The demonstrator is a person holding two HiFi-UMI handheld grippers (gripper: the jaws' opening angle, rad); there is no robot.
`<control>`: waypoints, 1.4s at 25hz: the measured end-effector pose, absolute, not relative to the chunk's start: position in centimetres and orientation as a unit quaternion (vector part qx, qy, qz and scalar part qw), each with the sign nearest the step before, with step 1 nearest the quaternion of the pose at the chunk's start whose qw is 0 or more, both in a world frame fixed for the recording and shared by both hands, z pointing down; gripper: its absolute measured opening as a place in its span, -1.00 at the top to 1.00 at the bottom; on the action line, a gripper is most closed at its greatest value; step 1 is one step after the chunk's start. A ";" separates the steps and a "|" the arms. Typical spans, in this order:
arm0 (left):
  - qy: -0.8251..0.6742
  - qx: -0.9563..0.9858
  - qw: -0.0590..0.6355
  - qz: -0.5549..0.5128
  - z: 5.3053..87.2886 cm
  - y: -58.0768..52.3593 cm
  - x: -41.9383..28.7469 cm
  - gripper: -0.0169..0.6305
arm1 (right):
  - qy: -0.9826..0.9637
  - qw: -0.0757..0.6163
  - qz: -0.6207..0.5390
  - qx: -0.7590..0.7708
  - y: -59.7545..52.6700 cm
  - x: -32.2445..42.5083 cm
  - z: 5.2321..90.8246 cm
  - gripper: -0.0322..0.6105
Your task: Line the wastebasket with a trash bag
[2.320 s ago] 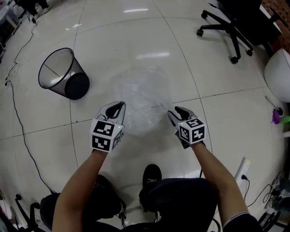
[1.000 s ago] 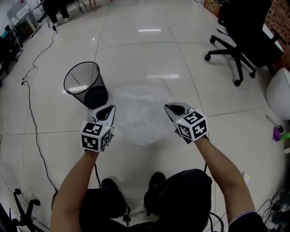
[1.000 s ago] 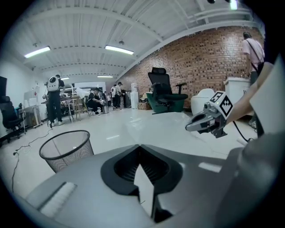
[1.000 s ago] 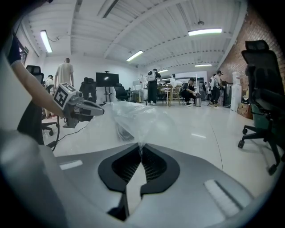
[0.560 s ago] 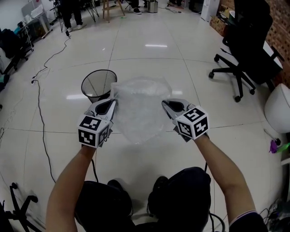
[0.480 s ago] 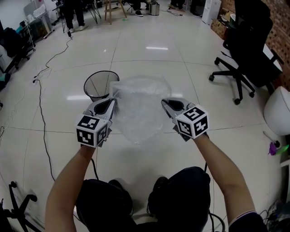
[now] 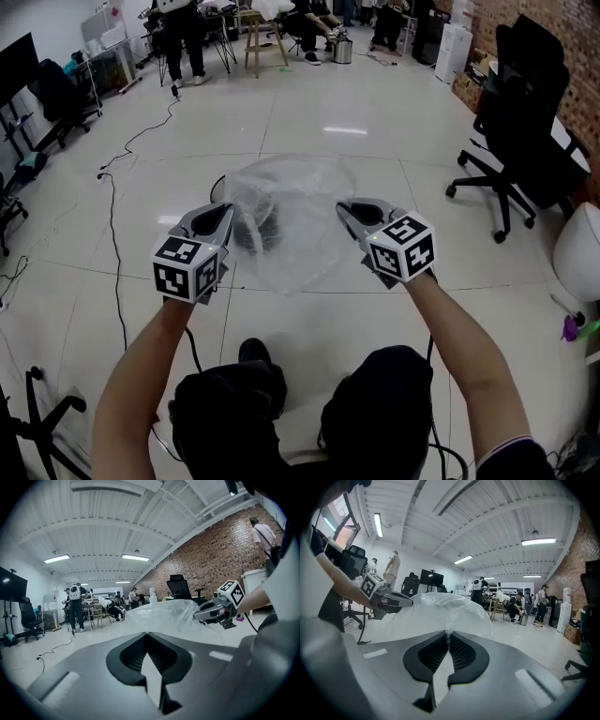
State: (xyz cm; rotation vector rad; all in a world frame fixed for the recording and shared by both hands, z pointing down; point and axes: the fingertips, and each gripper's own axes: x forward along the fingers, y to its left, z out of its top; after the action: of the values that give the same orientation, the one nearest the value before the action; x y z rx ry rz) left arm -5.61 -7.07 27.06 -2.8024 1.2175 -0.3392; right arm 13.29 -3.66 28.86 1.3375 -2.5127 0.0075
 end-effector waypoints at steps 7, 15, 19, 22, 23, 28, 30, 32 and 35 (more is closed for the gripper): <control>0.396 -0.913 0.039 -0.091 25.9 -8.3 -7.8 0.91 | -0.874 0.156 -0.009 0.459 -5.5 10.8 27.3 0.89; 0.403 -0.909 0.048 -0.089 25.4 -11.3 -9.5 0.91 | -0.879 0.147 -0.015 0.454 -8.5 9.2 26.9 0.89; 0.408 -0.907 0.049 -0.093 25.3 -13.6 -9.9 0.91 | -0.880 0.140 -0.021 0.453 -11.0 9.2 26.5 0.89; 0.412 -0.905 0.045 -0.094 25.3 -15.4 -9.9 0.91 | -0.885 0.136 -0.028 0.444 -12.7 9.1 26.0 0.89; 0.413 -0.905 0.045 -0.095 25.2 -16.0 -9.7 0.91 | -0.887 0.136 -0.031 0.439 -13.2 9.1 25.8 0.89; 0.415 -0.903 0.048 -0.095 25.0 -19.4 -9.7 0.91 | -0.893 0.143 -0.041 0.425 -16.6 8.8 25.6 0.89; 0.415 -0.904 0.050 -0.096 25.0 -20.7 -9.7 0.91 | -0.892 0.144 -0.040 0.426 -18.0 8.8 25.5 0.89; 0.413 -0.904 0.053 -0.095 24.8 -22.2 -9.6 0.91 | -0.892 0.147 -0.042 0.426 -19.4 8.8 25.2 0.89; 0.407 -0.907 0.053 -0.092 24.8 -23.8 -9.6 0.91 | -0.894 0.154 -0.040 0.419 -21.0 8.4 25.2 0.89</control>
State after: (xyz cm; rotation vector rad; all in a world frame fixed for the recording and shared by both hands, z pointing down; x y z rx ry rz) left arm -9.60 -23.85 24.81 -2.7582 1.2378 -0.2811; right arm 8.35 -21.04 25.21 1.2026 -2.5622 -0.1157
